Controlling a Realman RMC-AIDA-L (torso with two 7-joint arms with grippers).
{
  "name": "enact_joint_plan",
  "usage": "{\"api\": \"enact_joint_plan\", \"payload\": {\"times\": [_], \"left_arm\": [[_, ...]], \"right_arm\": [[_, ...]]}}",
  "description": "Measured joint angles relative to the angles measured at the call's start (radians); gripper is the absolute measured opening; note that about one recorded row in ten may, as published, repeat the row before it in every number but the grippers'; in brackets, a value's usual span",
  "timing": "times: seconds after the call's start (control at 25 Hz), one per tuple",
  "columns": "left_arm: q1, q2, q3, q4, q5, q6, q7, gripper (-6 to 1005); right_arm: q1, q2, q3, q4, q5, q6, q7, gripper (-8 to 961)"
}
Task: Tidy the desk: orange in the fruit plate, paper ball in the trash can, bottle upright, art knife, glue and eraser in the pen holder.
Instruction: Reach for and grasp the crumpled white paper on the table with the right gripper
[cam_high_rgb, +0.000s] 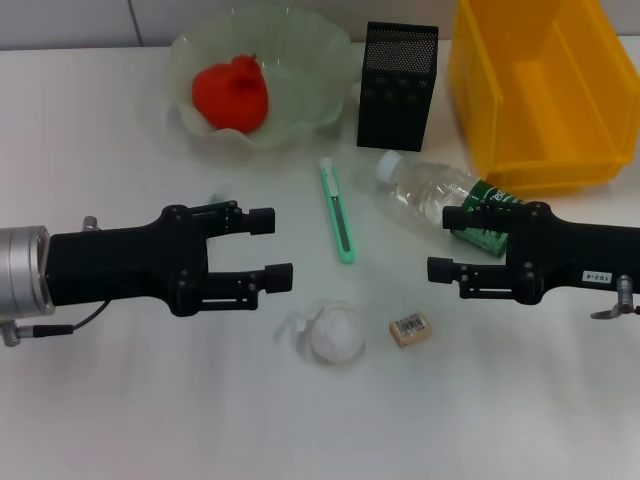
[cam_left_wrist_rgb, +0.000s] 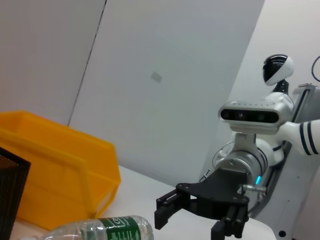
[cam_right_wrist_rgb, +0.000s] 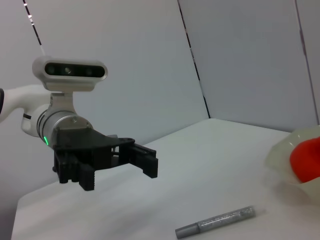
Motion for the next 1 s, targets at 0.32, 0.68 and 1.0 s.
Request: {"api": "enact_joint_plan", "payload": {"times": [0.32,0.68,1.0], "left_arm": [[-0.002,-0.008,0.006,-0.009,0.015,-0.001,0.034,795],[0.01,-0.017,0.0,-0.01,0.08,-0.021,0.066,795],[0.018,-0.026,-0.001,-0.01,0.08,-0.033,0.1,796]], "right_arm": [[-0.002,0.0,0.0,0.0,-0.003,0.0,0.006,794],[0.003,0.0,0.0,-0.025,-0.003,-0.007,0.046,794],[0.084,-0.017,-0.044,-0.327,-0.068,-0.065,0.514,795]]}}
